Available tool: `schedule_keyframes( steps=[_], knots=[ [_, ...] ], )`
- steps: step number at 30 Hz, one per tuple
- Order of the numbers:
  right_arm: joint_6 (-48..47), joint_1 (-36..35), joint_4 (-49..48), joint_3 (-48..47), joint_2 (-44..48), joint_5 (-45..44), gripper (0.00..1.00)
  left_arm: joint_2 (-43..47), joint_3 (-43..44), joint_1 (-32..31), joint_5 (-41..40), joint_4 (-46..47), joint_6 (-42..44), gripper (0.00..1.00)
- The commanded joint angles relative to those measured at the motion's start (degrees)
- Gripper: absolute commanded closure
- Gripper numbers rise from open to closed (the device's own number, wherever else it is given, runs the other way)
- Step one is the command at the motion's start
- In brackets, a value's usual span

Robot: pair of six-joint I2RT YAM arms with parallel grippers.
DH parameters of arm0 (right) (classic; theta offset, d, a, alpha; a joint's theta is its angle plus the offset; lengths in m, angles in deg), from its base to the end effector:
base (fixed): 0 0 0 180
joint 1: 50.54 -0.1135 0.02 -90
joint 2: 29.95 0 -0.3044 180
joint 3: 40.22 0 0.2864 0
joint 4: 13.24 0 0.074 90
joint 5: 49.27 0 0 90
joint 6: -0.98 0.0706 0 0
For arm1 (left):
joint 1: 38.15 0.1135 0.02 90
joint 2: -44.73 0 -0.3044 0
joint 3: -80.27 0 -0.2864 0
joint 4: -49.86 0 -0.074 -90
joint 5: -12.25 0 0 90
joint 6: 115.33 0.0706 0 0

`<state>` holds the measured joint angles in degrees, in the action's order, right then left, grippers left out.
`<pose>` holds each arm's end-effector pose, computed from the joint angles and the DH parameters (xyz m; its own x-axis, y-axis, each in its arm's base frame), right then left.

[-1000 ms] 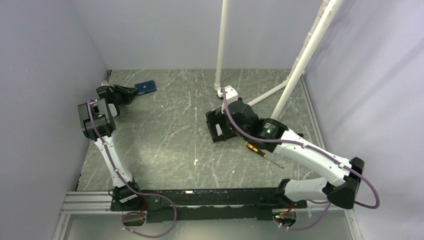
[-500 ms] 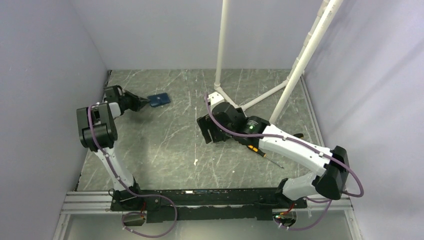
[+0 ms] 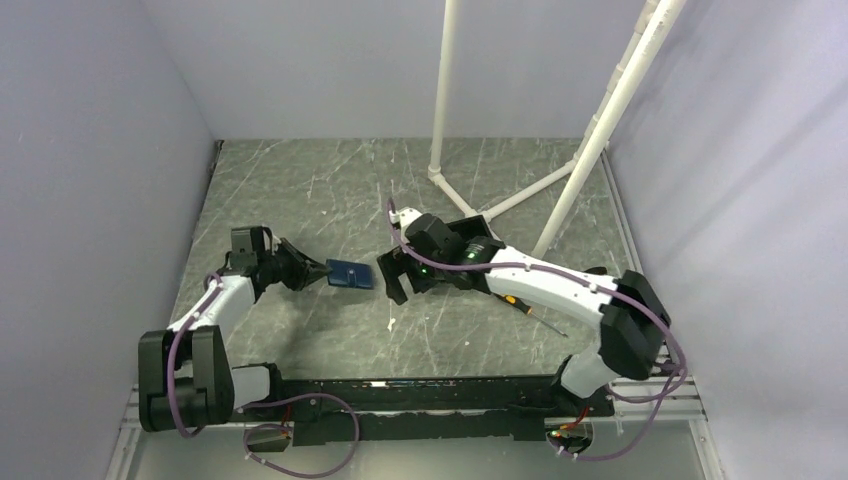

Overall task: Put the credit cards into the card holder
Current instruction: Move the card holder to the center of the board.

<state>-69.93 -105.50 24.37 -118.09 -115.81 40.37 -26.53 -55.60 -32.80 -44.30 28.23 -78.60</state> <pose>0.2202 0.3132 0.2740 -0.6546 -0.3639 -0.6627 -0.6372 0.7373 0.2246 0.2672 -0.0141 0.1712 -0.6753 -0.7349 -0.0620 -0.4302 0.4609 -0.7762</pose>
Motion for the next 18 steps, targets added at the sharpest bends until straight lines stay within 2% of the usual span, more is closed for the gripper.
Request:
schedule_keyframes(
  steps=[1,8,9,10,12,13,15,18],
  knots=[
    [2.45,0.38,-5.48,-1.15,-4.34,7.35,0.06,3.91,-1.07,-0.07,2.62,-5.59,2.14,1.00],
    [4.34,1.35,-9.46,-3.02,-9.64,14.09,0.21,9.24,-4.84,-0.44,3.91,-8.39,-0.58,1.00],
    [4.62,1.35,-9.54,-3.52,-10.67,14.73,0.23,9.14,-4.71,-0.42,4.70,-9.43,-0.74,0.90],
    [4.87,1.35,-9.57,-3.95,-11.62,15.31,0.25,8.94,-4.22,-0.42,5.52,-10.80,-0.66,0.73],
    [4.95,1.26,-9.87,-4.17,-13.47,16.01,0.31,8.99,-1.66,-0.42,5.50,-16.71,0.56,0.31],
    [4.99,1.26,-9.94,-4.12,-13.99,16.08,0.33,9.71,0.08,-0.44,4.57,-19.51,1.74,0.20],
    [5.00,1.19,-10.40,-3.81,-14.85,16.64,0.39,12.77,3.57,-0.42,2.81,-22.94,3.95,0.09],
    [5.74,0.77,-12.03,-2.87,-15.78,17.67,0.44,13.42,8.77,-0.34,-1.42,-25.52,7.41,0.03]
  ],
)
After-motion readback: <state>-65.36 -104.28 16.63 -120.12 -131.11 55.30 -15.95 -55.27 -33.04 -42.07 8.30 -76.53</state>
